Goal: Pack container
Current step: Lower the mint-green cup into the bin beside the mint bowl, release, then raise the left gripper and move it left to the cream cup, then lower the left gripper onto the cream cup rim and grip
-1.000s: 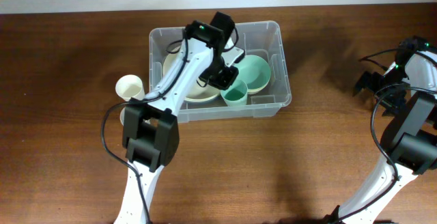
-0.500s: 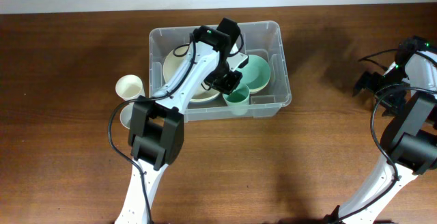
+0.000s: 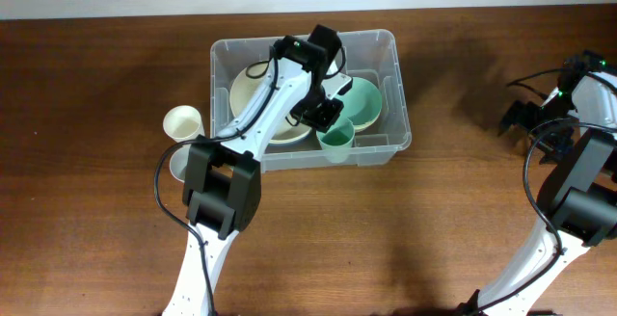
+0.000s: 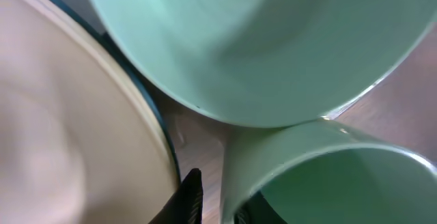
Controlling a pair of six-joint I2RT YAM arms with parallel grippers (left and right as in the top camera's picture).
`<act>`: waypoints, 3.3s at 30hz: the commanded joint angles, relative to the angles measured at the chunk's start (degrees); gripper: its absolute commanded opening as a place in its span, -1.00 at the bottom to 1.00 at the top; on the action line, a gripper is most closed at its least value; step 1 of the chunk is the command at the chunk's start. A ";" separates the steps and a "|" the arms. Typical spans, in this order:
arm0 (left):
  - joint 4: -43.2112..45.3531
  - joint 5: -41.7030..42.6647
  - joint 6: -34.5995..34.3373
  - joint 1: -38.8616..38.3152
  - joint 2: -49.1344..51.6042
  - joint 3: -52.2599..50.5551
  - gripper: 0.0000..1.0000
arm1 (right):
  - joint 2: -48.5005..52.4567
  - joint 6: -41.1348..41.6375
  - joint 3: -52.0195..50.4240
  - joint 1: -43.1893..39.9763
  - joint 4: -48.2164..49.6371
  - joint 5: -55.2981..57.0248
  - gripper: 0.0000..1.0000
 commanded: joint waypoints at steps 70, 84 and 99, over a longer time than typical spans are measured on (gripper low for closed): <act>-20.04 -14.93 -23.12 37.62 -9.29 4.79 0.99 | -0.96 -0.37 -0.20 -0.31 0.04 0.09 0.98; -12.09 -14.93 -23.08 37.18 -9.22 -10.08 0.99 | -0.96 -0.37 -0.20 -0.31 0.04 0.09 0.97; -5.97 -14.86 -23.10 37.18 -9.22 -17.90 -0.25 | -0.96 -0.37 -0.20 -0.31 0.04 0.09 0.98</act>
